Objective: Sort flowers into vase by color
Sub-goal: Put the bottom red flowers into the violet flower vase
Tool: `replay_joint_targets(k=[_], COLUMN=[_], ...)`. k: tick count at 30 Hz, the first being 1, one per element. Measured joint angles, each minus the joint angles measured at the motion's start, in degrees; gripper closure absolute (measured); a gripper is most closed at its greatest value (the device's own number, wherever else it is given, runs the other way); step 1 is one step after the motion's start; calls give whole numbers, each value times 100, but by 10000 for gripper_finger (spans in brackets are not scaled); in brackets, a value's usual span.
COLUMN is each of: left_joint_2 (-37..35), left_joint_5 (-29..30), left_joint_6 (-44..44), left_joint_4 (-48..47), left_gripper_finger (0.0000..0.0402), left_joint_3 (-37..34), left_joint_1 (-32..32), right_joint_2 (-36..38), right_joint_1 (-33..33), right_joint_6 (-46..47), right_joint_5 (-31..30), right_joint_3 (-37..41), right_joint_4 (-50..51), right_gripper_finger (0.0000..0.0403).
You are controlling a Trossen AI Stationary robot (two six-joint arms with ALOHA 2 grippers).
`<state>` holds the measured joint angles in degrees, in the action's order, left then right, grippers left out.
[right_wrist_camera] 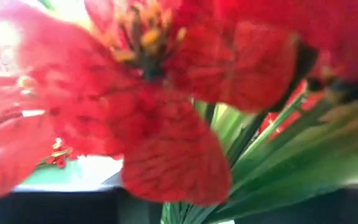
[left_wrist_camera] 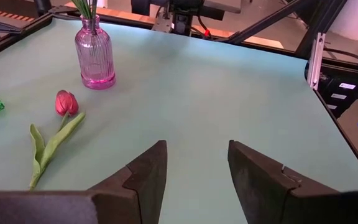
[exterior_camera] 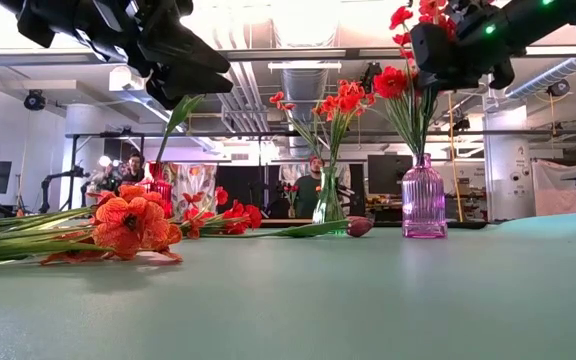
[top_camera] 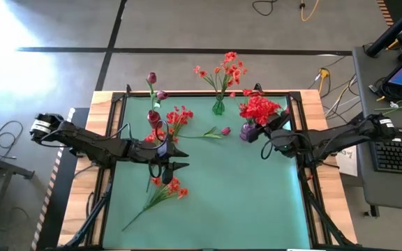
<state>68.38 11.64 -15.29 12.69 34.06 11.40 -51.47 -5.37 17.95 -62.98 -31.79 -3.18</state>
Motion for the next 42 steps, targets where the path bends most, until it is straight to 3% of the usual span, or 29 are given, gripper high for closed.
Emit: replay_joint_targets(k=[7,23,42], left_joint_2=[1,2,2], left_joint_5=[0,0,0], left_joint_6=[0,0,-20], left_joint_4=[-6,-42,-72], left_gripper_finger=[243,243,243], left_joint_3=[0,0,0], left_joint_1=[1,2,2], right_joint_2=[-4,-52,-930], right_joint_1=[0,70,166], right_joint_6=[99,163,462], right_joint_5=[45,44,26], right_joint_3=[0,0,-9], right_joint_4=[7,-10,-55], right_gripper_finger=[383,389,390])
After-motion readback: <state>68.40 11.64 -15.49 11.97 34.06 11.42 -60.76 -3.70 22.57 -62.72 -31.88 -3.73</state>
